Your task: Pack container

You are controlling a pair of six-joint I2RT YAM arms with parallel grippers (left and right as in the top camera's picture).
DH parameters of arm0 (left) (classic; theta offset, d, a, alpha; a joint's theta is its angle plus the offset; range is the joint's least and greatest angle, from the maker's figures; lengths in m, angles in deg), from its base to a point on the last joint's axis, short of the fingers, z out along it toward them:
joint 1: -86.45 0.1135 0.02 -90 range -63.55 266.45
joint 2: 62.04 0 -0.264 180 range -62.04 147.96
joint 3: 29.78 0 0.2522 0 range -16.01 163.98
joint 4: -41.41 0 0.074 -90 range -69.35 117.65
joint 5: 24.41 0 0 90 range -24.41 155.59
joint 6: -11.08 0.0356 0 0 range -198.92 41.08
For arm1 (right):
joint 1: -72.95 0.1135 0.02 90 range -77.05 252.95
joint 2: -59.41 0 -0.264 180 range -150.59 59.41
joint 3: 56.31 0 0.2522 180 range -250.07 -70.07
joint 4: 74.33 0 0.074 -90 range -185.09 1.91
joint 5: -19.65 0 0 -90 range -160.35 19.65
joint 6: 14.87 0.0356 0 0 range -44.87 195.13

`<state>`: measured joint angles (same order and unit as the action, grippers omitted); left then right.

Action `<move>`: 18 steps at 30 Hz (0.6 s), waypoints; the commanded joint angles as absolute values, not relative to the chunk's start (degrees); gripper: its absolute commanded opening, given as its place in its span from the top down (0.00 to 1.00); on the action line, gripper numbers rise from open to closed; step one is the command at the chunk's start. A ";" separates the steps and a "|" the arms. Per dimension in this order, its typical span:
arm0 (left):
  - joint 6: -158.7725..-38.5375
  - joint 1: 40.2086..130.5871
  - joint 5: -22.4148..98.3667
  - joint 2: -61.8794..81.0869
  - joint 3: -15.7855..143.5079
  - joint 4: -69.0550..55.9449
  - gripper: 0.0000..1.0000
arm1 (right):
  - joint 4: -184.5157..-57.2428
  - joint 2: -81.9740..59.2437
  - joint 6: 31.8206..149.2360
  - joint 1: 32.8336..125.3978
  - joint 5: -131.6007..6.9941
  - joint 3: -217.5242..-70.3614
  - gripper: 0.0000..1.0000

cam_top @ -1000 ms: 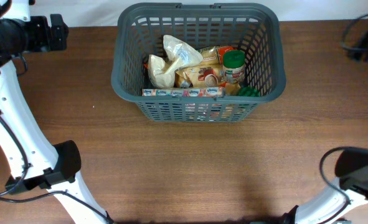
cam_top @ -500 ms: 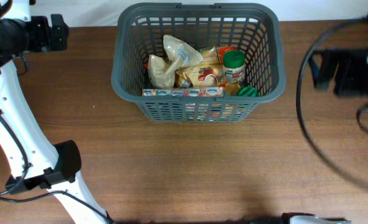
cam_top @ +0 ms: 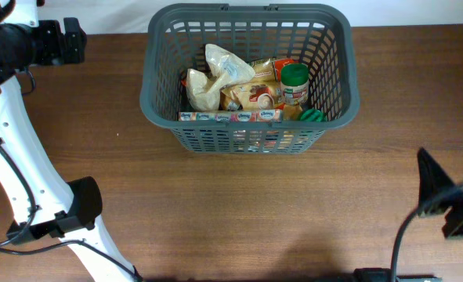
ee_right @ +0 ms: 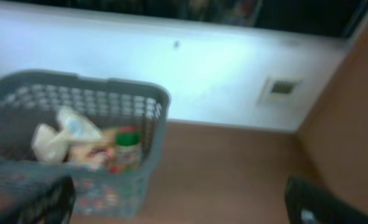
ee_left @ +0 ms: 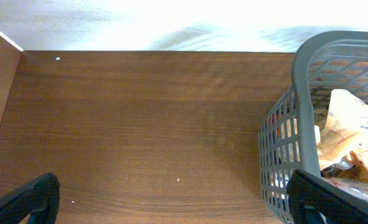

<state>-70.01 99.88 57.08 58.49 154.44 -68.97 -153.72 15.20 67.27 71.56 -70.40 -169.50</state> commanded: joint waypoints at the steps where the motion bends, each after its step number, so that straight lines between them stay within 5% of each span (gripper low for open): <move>1: -70.71 100.16 57.04 58.64 154.28 -69.01 0.01 | -142.46 24.82 63.10 72.04 -74.27 -153.44 0.01; 5: -70.73 100.16 57.04 58.64 154.28 -69.01 0.01 | -126.49 38.13 63.14 72.24 -74.03 -133.59 0.01; 18: -70.71 100.16 57.06 58.64 154.28 -69.03 0.01 | -114.16 52.14 63.14 72.24 -73.85 -94.05 0.01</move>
<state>-70.21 99.88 57.06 58.49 154.44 -68.99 -117.17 50.70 63.05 71.67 -72.96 -99.10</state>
